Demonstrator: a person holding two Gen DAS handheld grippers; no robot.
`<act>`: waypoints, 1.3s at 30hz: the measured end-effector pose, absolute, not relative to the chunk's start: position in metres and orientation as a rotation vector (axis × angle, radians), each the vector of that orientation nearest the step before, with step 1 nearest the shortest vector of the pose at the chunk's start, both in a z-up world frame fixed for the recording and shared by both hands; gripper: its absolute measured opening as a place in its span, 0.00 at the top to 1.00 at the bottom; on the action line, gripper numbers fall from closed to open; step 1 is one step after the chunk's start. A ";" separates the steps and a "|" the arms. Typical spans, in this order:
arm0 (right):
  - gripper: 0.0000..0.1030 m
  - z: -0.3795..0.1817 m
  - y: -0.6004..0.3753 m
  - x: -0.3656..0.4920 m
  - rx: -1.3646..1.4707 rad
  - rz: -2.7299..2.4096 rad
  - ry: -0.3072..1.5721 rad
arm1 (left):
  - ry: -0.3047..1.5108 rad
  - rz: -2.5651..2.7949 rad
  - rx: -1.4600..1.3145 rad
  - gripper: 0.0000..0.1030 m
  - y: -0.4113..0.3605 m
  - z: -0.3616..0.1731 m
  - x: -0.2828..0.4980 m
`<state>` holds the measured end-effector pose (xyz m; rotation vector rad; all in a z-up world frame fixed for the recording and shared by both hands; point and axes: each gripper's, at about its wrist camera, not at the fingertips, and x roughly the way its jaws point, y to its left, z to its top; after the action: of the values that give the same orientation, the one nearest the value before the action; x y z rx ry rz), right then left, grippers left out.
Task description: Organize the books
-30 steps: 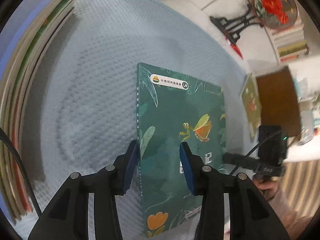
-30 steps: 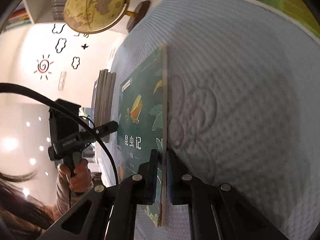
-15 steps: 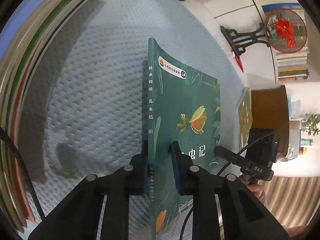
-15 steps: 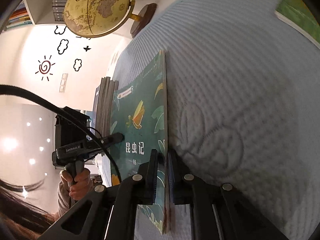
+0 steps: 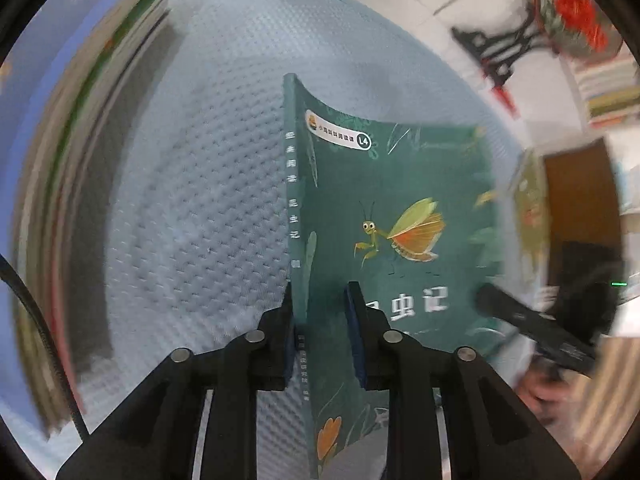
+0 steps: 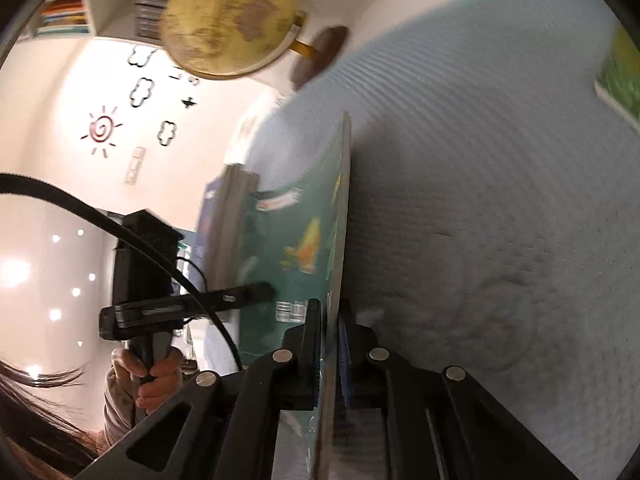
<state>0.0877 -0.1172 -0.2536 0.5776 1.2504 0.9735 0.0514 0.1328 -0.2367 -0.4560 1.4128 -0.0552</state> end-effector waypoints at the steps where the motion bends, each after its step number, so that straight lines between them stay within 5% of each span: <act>1: 0.91 -0.247 -0.113 0.085 0.549 0.976 1.239 | 1.423 -0.029 -0.409 0.75 0.126 -0.234 0.053; 39: 0.91 -0.132 -0.108 0.068 0.679 0.868 1.061 | 1.318 -0.021 -0.254 0.74 0.136 -0.118 0.043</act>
<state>0.0684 -0.1081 -0.1322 0.6793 1.0611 0.8682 0.0430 0.1361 -0.1177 -0.2542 1.3183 -0.0206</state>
